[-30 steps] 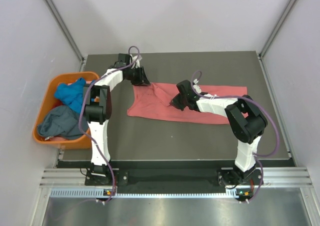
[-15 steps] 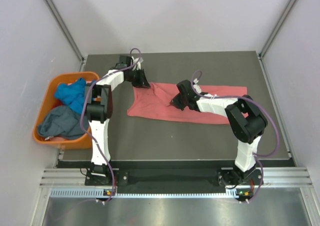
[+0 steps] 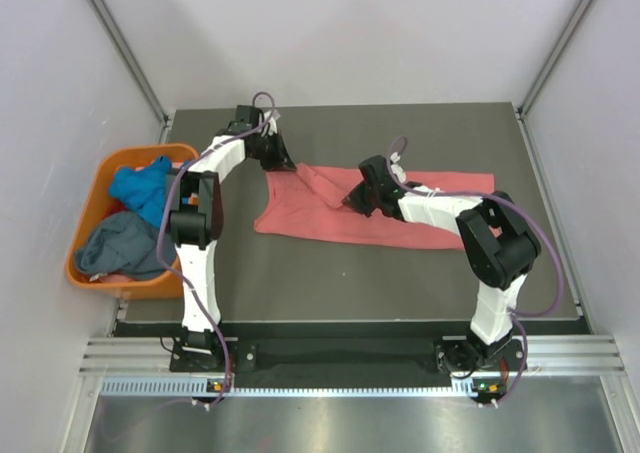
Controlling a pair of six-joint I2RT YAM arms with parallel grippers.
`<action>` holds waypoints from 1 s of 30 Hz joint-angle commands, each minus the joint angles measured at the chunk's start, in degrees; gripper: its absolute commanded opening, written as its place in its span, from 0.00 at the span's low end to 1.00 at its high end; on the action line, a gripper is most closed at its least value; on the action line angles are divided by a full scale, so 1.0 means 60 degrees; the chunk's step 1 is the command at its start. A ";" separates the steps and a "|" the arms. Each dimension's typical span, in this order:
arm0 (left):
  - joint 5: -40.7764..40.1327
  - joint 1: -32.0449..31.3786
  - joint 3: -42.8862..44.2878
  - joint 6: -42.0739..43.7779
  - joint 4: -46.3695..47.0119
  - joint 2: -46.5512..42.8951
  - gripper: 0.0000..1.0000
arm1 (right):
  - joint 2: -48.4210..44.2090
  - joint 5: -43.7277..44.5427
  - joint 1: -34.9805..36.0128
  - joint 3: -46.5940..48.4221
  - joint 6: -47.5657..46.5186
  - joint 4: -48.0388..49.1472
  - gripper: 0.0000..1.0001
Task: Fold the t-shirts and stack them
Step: Fold the tshirt
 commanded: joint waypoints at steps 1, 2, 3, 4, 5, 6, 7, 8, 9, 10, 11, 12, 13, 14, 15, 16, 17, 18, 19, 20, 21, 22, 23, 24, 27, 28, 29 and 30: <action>-0.0515 -0.0009 0.0238 -0.0385 -0.0398 -0.1301 0.00 | -0.0600 -0.0140 -0.0209 0.0064 -0.0299 0.0342 0.00; -0.0734 -0.0009 0.0253 -0.0429 -0.0675 -0.1432 0.00 | -0.0687 -0.0155 -0.0224 0.0020 -0.0343 0.0357 0.00; -0.0852 0.0006 0.0253 -0.0473 -0.0851 -0.1463 0.00 | -0.0702 -0.0213 -0.0267 -0.0038 -0.0372 0.0371 0.00; -0.1013 0.0006 0.0238 -0.0560 -0.1042 -0.1506 0.00 | -0.0731 -0.0257 -0.0268 -0.0068 -0.0387 0.0371 0.00; -0.1116 0.0064 0.0267 -0.0764 -0.1247 -0.1507 0.00 | -0.0790 -0.0301 -0.0297 -0.0097 -0.0460 0.0386 0.00; -0.1015 0.0079 0.0224 -0.0853 -0.1553 -0.1521 0.00 | -0.0805 -0.0374 -0.0297 -0.0127 -0.0519 0.0372 0.00; -0.1000 0.0093 0.0166 -0.0956 -0.1658 -0.1521 0.00 | -0.0819 -0.0462 -0.0297 -0.0156 -0.0577 0.0400 0.00; -0.1072 0.0079 0.0078 -0.1131 -0.1847 -0.1550 0.00 | -0.0820 -0.0550 -0.0312 -0.0156 -0.0766 0.0444 0.00; -0.1160 0.0093 0.0048 -0.1205 -0.2183 -0.1580 0.00 | -0.0805 -0.0725 -0.0326 -0.0156 -0.0855 0.0430 0.00; -0.1335 0.0094 -0.0112 -0.1264 -0.2317 -0.1624 0.00 | -0.0790 -0.0726 -0.0326 -0.0142 -0.1030 0.0444 0.00; -0.1409 0.0094 -0.0244 -0.1351 -0.2390 -0.1740 0.00 | -0.0790 -0.0727 -0.0341 -0.0141 -0.1133 0.0416 0.00; -0.1555 0.0094 -0.0376 -0.1396 -0.2420 -0.1799 0.00 | -0.0790 -0.0727 -0.0327 -0.0141 -0.1236 0.0430 0.00; -0.1817 0.0094 -0.0507 -0.1411 -0.2493 -0.1872 0.00 | -0.0790 -0.0973 -0.0326 -0.0141 -0.1353 0.0401 0.00; -0.1921 0.0094 -0.0770 -0.1425 -0.2523 -0.1989 0.00 | -0.0761 -0.1019 -0.0326 -0.0156 -0.1528 0.0415 0.00; -0.1966 0.0094 -0.0903 -0.1411 -0.2509 -0.2019 0.00 | -0.0747 -0.1121 -0.0326 -0.0156 -0.1631 0.0401 0.00; -0.1952 0.0094 -0.1078 -0.1396 -0.2508 -0.2034 0.00 | -0.0717 -0.1166 -0.0341 -0.0200 -0.1835 0.0415 0.00; -0.1952 0.0094 -0.1138 -0.1396 -0.2552 -0.2020 0.00 | -0.0703 -0.1195 -0.0327 -0.0229 -0.1925 0.0415 0.00; -0.1966 0.0094 -0.1182 -0.1396 -0.2610 -0.2019 0.00 | -0.0673 -0.1224 -0.0326 -0.0244 -0.1998 0.0386 0.00; -0.2010 0.0094 -0.1313 -0.1411 -0.2640 -0.2005 0.00 | -0.0644 -0.1239 -0.0341 -0.0302 -0.2057 0.0343 0.00; -0.2097 0.0079 -0.1387 -0.1411 -0.2684 -0.2034 0.00 | -0.0629 -0.1268 -0.0327 -0.0332 -0.2144 0.0328 0.00; -0.2171 0.0093 -0.1446 -0.1411 -0.2684 -0.2049 0.00 | -0.0644 -0.1327 -0.0326 -0.0404 -0.2174 0.0342 0.00; -0.2244 0.0094 -0.1548 -0.1425 -0.2713 -0.2063 0.00 | -0.0644 -0.1356 -0.0326 -0.0449 -0.2218 0.0328 0.00; -0.2361 0.0094 -0.1563 -0.1440 -0.2757 -0.2121 0.00 | -0.0673 -0.1371 -0.0326 -0.0493 -0.2262 0.0342 0.00; -0.2391 0.0094 -0.1563 -0.1440 -0.2786 -0.2137 0.00 | -0.0702 -0.1371 -0.0341 -0.0551 -0.2277 0.0342 0.00; -0.2464 0.0094 -0.1388 -0.1513 -0.2947 -0.2268 0.00 | -0.0790 -0.1444 -0.0385 -0.0625 -0.2394 0.0342 0.00; -0.2479 0.0094 -0.1243 -0.1542 -0.2991 -0.2298 0.00 | -0.0877 -0.1488 -0.0399 -0.0639 -0.2438 0.0371 0.00; -0.2494 0.0094 -0.1169 -0.1601 -0.3035 -0.2385 0.00 | -0.0907 -0.1532 -0.0414 -0.0654 -0.2482 0.0400 0.00; -0.2465 0.0094 -0.1110 -0.1630 -0.3123 -0.2400 0.00 | -0.0937 -0.1634 -0.0429 -0.0683 -0.2468 0.0401 0.00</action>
